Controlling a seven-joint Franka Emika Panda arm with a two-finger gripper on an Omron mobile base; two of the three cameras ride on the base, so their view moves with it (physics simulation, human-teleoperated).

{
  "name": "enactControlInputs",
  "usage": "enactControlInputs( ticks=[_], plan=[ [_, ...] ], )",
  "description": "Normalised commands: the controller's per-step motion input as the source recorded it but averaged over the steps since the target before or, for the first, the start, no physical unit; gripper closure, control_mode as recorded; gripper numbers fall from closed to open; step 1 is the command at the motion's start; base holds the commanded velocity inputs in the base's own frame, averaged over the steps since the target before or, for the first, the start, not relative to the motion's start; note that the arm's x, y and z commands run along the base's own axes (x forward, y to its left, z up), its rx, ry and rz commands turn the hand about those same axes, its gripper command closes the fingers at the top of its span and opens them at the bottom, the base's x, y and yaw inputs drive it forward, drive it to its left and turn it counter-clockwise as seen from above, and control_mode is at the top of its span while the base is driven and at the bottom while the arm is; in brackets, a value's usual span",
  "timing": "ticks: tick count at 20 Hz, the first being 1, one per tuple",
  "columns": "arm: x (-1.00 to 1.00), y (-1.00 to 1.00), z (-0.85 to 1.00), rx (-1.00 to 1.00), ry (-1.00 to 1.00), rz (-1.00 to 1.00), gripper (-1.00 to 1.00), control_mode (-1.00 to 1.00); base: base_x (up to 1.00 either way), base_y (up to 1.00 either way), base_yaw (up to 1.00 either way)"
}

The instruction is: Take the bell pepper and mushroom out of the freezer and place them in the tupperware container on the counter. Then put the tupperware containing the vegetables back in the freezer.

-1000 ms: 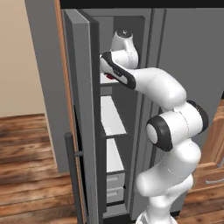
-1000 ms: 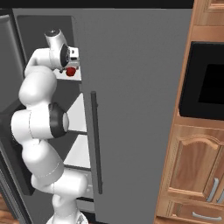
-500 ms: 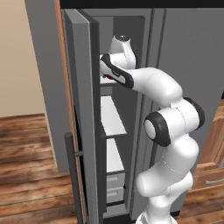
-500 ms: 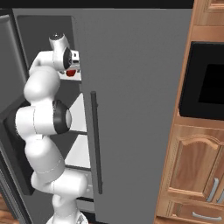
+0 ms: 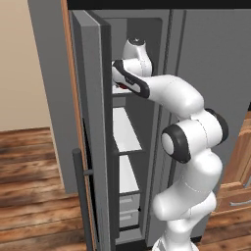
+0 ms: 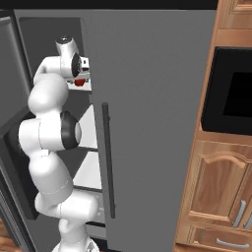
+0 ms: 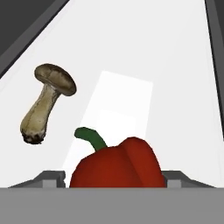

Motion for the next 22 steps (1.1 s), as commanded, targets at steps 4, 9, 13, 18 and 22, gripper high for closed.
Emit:
enactControlInputs(
  ticks=[4,9,13,18,22],
  plan=[
    [0.01,0.01,-0.02,0.0,0.02,0.0,1.0,-1.0,0.0,0.0,0.0],
    [-0.24,0.0,0.0,0.0,-0.11,0.0,1.0,-1.0,0.0,0.0,0.0],
    [-0.77,0.02,0.0,0.0,-0.27,-0.01,1.0,-1.0,0.0,0.0,0.0],
    [-0.99,0.01,0.24,0.01,-0.07,-0.01,1.0,-1.0,0.0,0.0,0.0],
    [-1.0,-0.15,0.54,0.09,0.0,-0.04,1.0,-1.0,0.0,0.0,0.0]
  ],
)
